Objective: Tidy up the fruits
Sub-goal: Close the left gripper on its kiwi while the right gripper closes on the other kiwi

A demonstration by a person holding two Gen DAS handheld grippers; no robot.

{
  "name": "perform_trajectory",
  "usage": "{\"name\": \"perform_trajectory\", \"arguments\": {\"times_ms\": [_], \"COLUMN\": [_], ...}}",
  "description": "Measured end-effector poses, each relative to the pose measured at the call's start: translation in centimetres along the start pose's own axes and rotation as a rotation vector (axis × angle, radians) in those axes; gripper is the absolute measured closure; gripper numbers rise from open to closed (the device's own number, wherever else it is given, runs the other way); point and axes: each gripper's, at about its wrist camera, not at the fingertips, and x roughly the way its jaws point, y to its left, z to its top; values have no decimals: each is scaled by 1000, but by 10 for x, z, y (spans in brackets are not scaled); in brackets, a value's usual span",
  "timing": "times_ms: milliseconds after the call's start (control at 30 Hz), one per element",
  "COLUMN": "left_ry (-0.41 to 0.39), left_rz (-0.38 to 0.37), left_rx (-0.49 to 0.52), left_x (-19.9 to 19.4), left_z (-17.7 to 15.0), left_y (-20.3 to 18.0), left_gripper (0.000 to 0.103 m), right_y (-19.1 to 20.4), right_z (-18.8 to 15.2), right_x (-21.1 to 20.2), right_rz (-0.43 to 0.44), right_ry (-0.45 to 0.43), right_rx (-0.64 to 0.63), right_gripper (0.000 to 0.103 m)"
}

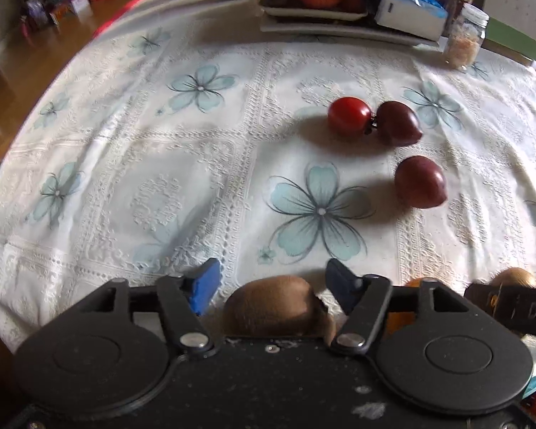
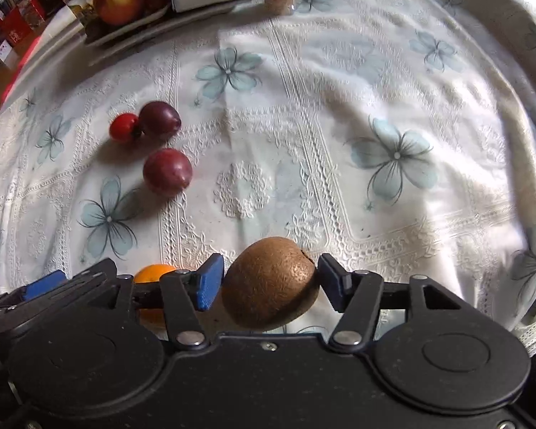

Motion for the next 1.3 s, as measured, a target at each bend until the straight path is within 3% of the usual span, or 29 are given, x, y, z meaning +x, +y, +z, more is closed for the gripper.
{"name": "perform_trajectory", "arguments": {"times_ms": [167, 300, 400, 533, 900, 1133, 1300], "left_ry": [43, 36, 26, 30, -29, -6, -15], "left_rz": [2, 0, 7, 8, 10, -25, -42], "left_rx": [-83, -85, -98, -99, -95, -54, -39], "left_x": [8, 9, 9, 9, 5, 6, 6], "left_z": [3, 1, -1, -1, -11, -9, -11], "left_y": [14, 15, 16, 17, 15, 16, 17], "left_gripper": [8, 6, 3, 1, 1, 1, 1], "right_y": [11, 26, 22, 3, 4, 3, 2], "right_z": [-7, -20, -22, -15, -32, -30, -39], "right_x": [3, 5, 8, 14, 14, 13, 11], "right_rz": [-43, -114, -159, -99, -113, -109, -107], "right_ry": [-20, -71, -93, -45, -151, -156, -208], "right_rx": [-68, -176, -148, -78, -98, -100, -104], "right_gripper": [38, 31, 14, 0, 0, 0, 0]}}
